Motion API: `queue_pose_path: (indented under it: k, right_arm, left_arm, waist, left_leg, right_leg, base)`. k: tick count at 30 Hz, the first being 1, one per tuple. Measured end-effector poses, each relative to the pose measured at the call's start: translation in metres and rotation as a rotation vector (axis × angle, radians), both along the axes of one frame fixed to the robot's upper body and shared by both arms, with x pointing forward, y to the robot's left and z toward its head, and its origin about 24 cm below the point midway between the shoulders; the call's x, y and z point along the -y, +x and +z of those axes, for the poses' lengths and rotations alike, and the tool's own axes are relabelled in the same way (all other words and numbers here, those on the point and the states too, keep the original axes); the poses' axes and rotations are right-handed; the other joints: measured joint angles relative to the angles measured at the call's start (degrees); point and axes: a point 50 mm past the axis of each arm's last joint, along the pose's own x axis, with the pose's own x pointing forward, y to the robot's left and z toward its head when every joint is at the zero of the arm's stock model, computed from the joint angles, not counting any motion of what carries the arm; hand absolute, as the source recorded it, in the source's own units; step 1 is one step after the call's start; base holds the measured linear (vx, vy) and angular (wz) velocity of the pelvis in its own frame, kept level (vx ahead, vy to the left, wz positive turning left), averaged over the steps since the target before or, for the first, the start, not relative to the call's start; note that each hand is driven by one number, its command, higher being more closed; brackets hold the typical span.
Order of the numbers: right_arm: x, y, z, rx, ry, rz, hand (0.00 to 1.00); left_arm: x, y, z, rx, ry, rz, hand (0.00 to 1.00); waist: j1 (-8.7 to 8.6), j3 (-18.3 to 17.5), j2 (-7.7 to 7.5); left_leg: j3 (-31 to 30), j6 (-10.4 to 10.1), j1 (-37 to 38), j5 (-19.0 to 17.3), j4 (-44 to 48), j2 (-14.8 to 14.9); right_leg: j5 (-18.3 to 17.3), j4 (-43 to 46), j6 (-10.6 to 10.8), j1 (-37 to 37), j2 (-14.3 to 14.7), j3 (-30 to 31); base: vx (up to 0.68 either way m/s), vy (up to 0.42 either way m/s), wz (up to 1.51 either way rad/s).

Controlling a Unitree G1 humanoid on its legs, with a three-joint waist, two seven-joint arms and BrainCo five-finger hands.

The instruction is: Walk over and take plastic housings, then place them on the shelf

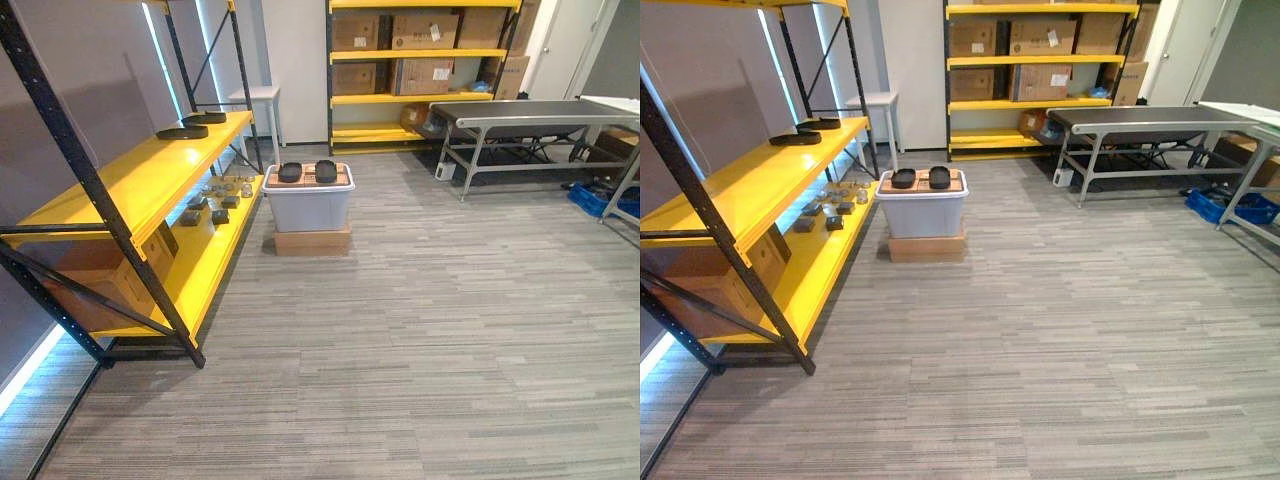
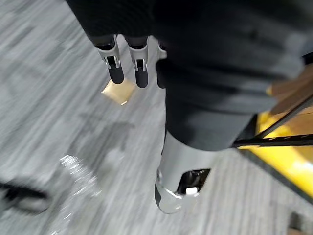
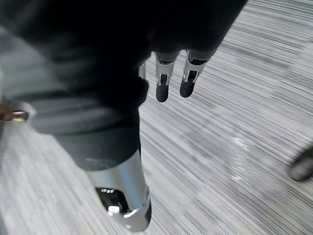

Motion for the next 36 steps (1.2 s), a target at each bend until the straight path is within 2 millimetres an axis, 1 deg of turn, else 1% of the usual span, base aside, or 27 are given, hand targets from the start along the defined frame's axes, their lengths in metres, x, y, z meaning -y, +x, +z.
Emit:
queue_pose_path:
  k: [2,4,8,10,12,13,15,16,18,20,23,28,32,36]
  right_arm:
    - [0.013,0.008,0.01,0.017,-0.041,0.018,0.0]
    - [0.017,0.012,0.014,0.025,-0.06,0.03,0.0]
    - [0.017,0.014,0.015,0.025,-0.065,0.043,0.0]
    - [0.017,0.014,0.014,0.024,-0.064,0.042,0.0]
    - [0.015,0.014,0.013,0.022,-0.06,0.039,0.0]
    - [0.013,0.014,0.011,0.023,-0.056,0.038,0.0]
    - [-0.001,0.015,0.002,0.021,-0.022,0.032,0.0]
    - [-0.006,0.015,0.0,0.02,-0.011,0.031,0.0]
    - [-0.021,0.013,-0.01,0.01,0.029,0.027,0.0]
    - [-0.026,0.011,-0.013,-0.001,0.04,0.031,0.0]
    - [-0.026,0.01,-0.013,-0.01,0.037,0.037,0.0]
    - [-0.031,0.008,-0.016,-0.028,0.043,0.05,0.0]
    - [-0.038,0.0,-0.021,-0.045,0.066,0.045,0.0]
    - [-0.042,0.002,-0.022,-0.036,0.078,0.035,0.0]
  left_arm:
    - [-0.004,0.004,0.004,0.02,0.021,-0.008,0.0]
    - [-0.005,0.006,0.004,0.025,0.022,-0.011,0.0]
    - [-0.003,0.005,0.003,0.023,0.016,-0.011,0.0]
    - [0.004,0.004,-0.001,0.022,-0.003,-0.009,0.0]
    - [0.025,0.003,-0.011,0.019,-0.06,-0.011,0.0]
    - [0.032,0.003,-0.014,0.016,-0.077,-0.017,0.0]
    - [0.055,-0.002,-0.025,-0.001,-0.147,-0.011,0.0]
    - [0.06,-0.003,-0.027,-0.003,-0.16,-0.008,0.0]
    - [0.07,-0.01,-0.031,-0.018,-0.187,-0.002,0.0]
    - [0.071,-0.014,-0.032,-0.031,-0.186,-0.006,0.0]
    - [0.069,-0.017,-0.032,-0.037,-0.179,0.003,0.0]
    - [0.069,-0.018,-0.032,-0.045,-0.169,0.006,0.0]
    - [0.069,-0.017,-0.032,-0.047,-0.166,-0.008,0.0]
    - [0.068,-0.014,-0.031,-0.037,-0.159,-0.009,0.0]
  waist:
    - [-0.29,0.2,0.26]
    - [-0.56,0.5,0.26]
    - [-0.77,1.1,0.32]
    - [-0.83,1.4,0.52]
    - [-0.9,1.6,0.97]
    - [-0.88,1.7,1.05]
    - [-0.87,1.8,1.09]
    - [-0.89,1.8,1.09]
    - [-0.92,1.8,1.1]
    - [-0.93,1.9,1.28]
    - [-0.95,1.9,1.41]
    - [-1.0,2.0,1.22]
    - [-1.01,2.1,1.05]
    - [-0.89,2.2,0.83]
  left_leg:
    - [0.1,-0.3,0.9,-0.2,-0.6,0.0]
    - [0.1,-0.7,1.4,-0.5,-0.6,0.0]
    - [0.1,-1.4,1.8,-0.9,-0.5,0.2]
    - [0.1,-1.5,2.3,-1.0,-0.5,0.2]
    - [-0.1,-1.6,2.6,-1.0,-0.5,0.2]
    - [-0.1,-1.6,2.5,-1.0,-0.5,0.2]
    - [-0.1,-1.6,2.5,-1.0,-0.5,0.2]
    - [-0.1,-1.6,2.6,-1.1,-0.5,0.2]
    - [-0.1,-1.6,2.6,-1.1,-0.5,0.3]
    - [0.0,-1.6,2.6,-1.1,-0.4,0.3]
    - [0.1,-1.6,2.5,-1.1,-0.4,0.3]
    - [0.4,-1.5,2.4,-1.1,-0.5,0.3]
    - [0.4,-1.5,2.3,-1.1,-0.7,0.4]
    - [1.3,-1.3,0.1,-1.4,0.1,0.6]
  right_leg:
    - [0.2,-1.1,0.4,1.1,0.0,0.0]
    - [0.2,-1.5,0.5,1.8,0.0,-0.5]
    - [-0.2,-1.4,1.1,2.6,0.1,-1.1]
    - [-0.6,-1.1,1.7,2.9,0.0,-1.4]
    - [-0.7,-0.9,1.8,3.3,-0.1,-2.5]
    - [-0.7,-0.9,1.8,3.3,-0.1,-2.5]
    - [-0.7,-0.9,1.8,3.3,-0.1,-2.5]
    - [-0.7,-0.9,1.8,3.3,0.0,-2.5]
    - [-0.8,-0.9,1.9,3.3,0.0,-2.5]
    - [-0.8,-0.6,1.9,3.3,0.0,-2.5]
    - [-0.8,-0.6,1.9,3.3,0.0,-2.5]
    - [-0.9,-0.6,1.7,2.7,0.0,-2.5]
    - [-0.9,-0.7,1.6,2.4,0.1,-2.4]
    - [-0.8,-0.4,1.5,0.0,0.3,-1.5]
  base:
    - [0.03,-0.011,-0.03]
    - [0.03,-0.024,0.01]
    - [0.01,-0.026,0.02]
    - [0.01,-0.021,0.06]
    - [-0.01,-0.023,0.08]
    - [-0.02,-0.023,0.05]
    - [0.0,0.0,0.0]
    - [-0.03,-0.038,0.0]
    - [-0.02,-0.036,0.0]
    - [-0.02,-0.014,0.0]
    - [-0.03,-0.016,-0.02]
    - [-0.04,-0.026,-0.03]
    - [0.0,-0.016,-0.01]
    - [0.0,-0.024,-0.1]
